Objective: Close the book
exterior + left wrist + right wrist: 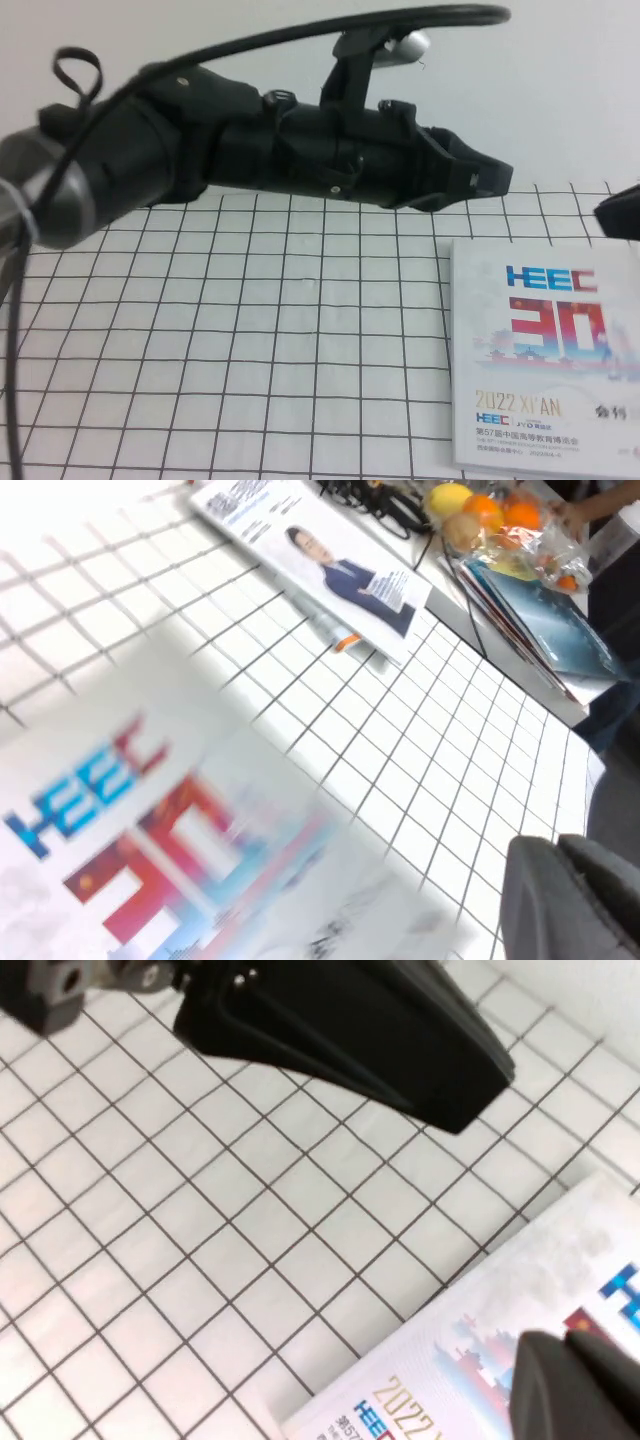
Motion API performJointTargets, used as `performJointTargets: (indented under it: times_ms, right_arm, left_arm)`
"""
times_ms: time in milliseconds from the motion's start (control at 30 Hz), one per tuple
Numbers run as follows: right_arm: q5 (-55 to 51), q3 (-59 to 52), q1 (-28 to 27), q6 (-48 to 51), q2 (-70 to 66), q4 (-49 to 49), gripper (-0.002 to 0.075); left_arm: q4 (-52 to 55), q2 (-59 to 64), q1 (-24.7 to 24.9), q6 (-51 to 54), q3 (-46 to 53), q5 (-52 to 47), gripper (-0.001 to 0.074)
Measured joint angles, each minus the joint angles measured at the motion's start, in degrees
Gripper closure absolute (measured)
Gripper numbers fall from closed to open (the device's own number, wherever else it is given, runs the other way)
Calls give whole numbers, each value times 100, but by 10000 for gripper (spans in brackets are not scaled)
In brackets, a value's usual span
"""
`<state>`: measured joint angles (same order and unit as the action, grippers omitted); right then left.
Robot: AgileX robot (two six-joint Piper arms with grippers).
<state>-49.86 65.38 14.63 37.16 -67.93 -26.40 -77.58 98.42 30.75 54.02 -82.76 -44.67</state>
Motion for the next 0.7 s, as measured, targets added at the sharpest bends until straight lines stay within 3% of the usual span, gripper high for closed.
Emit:
performJointTargets:
  times_ms: [167,367,533,700]
  right_arm:
    - [-730,307,9,-197,1085,602,729]
    - [-1067,137,9,-1400,2732,2137,729]
    - [-568,-688,9,-1987,4431,2640,729]
    - [-3,-1966,9,-2044,5483,2722,729]
  left_arm:
    - [1305,-974,0,-470,0,-194,738]
    - [3191,-2241,0,-1272,0,-462,738]
    - [4426,-3097,0,-2015,210,-1075,738]
    - [4900,-3643,0,-2217,1181,-1492,738]
